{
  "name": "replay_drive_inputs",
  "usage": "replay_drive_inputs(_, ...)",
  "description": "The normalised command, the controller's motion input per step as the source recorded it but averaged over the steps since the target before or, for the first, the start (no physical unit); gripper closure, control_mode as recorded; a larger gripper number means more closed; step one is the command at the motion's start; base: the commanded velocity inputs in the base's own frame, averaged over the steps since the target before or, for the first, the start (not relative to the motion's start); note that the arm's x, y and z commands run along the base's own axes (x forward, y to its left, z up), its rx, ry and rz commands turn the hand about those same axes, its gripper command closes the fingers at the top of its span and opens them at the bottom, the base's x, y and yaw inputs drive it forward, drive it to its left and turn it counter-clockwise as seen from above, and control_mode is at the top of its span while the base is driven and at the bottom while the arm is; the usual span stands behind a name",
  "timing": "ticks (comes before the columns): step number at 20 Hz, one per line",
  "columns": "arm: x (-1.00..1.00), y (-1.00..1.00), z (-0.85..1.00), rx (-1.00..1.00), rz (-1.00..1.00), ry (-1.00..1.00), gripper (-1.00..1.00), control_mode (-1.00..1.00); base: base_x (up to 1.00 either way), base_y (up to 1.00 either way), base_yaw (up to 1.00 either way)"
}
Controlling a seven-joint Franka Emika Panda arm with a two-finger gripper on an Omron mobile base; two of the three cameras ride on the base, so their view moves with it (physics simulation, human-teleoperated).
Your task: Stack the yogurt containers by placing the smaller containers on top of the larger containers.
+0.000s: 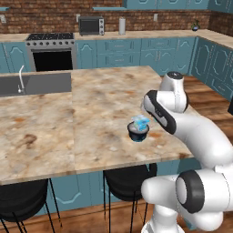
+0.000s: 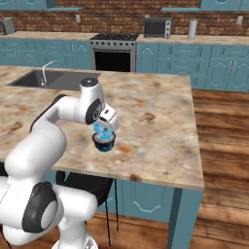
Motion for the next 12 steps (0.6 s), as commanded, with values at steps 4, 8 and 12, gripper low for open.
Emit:
replay_drive_inputs(4, 0.32, 0.0, 0.0, 0.0, 0.02, 0.0, 1.0, -1.0, 0.0, 0.0, 0.0)
replay_drive_inputs(8, 0.25, 0.01, 0.0, 0.0, 0.01, 0.0, 1.0, -1.0, 0.0, 0.0, 0.0)
replay_drive_inputs(12, 0.22, 0.06, 0.0, 0.0, 0.0, 0.0, 1.0, -1.0, 0.0, 0.0, 0.0)
